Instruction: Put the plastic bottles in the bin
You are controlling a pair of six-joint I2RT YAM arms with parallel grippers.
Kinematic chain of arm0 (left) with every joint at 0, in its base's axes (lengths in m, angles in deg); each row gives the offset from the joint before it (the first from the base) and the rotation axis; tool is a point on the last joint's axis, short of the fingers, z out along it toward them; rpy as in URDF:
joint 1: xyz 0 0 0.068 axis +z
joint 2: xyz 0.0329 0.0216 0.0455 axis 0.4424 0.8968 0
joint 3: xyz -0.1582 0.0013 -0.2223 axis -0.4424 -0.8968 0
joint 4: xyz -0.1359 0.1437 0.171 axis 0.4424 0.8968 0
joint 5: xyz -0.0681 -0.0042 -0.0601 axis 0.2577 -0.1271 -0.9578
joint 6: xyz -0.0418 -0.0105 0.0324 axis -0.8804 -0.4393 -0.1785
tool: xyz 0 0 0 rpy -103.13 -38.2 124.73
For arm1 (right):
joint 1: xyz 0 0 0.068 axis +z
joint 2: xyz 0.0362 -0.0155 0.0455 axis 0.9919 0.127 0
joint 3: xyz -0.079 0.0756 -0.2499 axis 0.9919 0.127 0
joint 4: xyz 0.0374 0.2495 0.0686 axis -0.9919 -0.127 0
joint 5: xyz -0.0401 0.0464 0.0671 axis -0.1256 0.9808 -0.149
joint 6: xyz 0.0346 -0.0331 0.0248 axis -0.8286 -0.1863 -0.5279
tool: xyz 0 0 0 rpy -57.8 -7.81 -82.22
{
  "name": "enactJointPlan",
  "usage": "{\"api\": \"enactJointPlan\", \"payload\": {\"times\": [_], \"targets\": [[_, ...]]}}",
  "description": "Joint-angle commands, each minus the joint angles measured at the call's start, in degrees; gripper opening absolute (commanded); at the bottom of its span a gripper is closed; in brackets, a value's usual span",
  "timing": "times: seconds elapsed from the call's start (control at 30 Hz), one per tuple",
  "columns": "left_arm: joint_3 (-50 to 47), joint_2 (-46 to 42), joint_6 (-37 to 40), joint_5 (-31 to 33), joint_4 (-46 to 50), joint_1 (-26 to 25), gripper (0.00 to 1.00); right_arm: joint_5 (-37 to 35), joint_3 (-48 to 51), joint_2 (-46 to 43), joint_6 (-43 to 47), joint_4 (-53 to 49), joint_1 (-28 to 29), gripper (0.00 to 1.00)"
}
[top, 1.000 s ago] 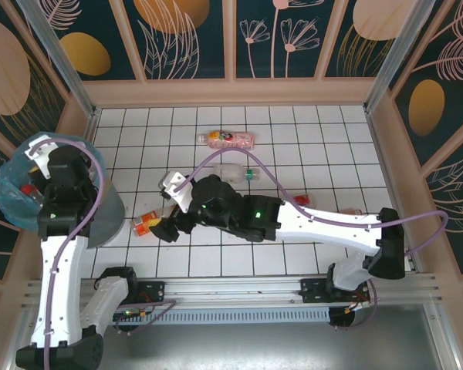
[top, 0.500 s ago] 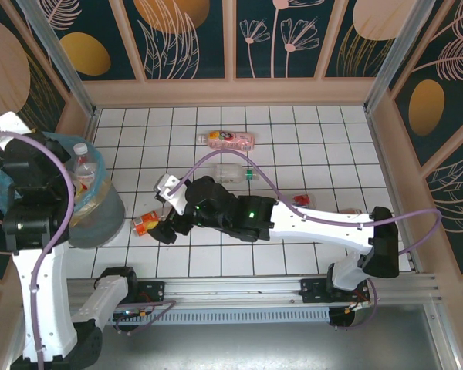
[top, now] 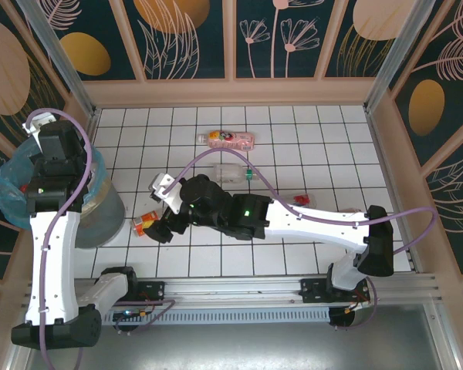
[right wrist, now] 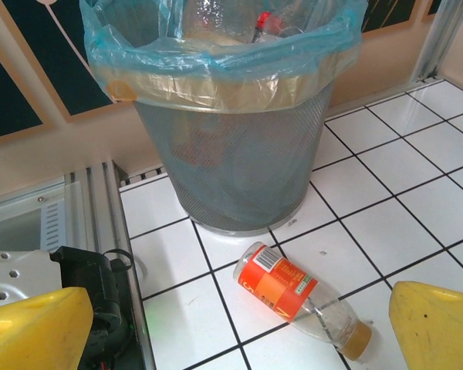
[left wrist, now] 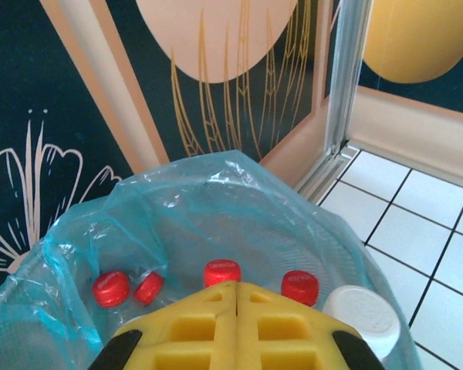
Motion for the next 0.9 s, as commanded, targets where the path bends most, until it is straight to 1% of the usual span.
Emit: {"api": "enactJointPlan", "payload": {"times": [0.0, 0.2, 0.43, 0.63, 0.87], "targets": [[-0.1, -0.4, -0.5, 0.4, 0.5, 2.1, 0.0, 0.4, -2.0, 0.7, 1.4, -0.6, 0.9, 0.99], [-4.5, -1.6, -0.2, -4.3, 0.9, 7.2, 0.0, 0.1, -1.9, 0.9, 1.4, -0.9, 1.2, 0.99], [-11.3, -5.3, -0.6, -11.0, 1.5, 7.8, 0.0, 0.6, -1.7, 1.4, 1.4, -0.8, 1.5, 0.99], [-13.1, -7.5, 0.3, -10.3, 4.9, 7.9, 0.0, 1.0, -1.9, 2.5, 1.6, -0.4, 1.7, 0.99], [-15.1, -9.0, -0.1, -10.7, 4.8, 7.8, 0.0, 1.4, -2.3, 3.3, 2.0, -0.5, 2.0, 0.99]]}}
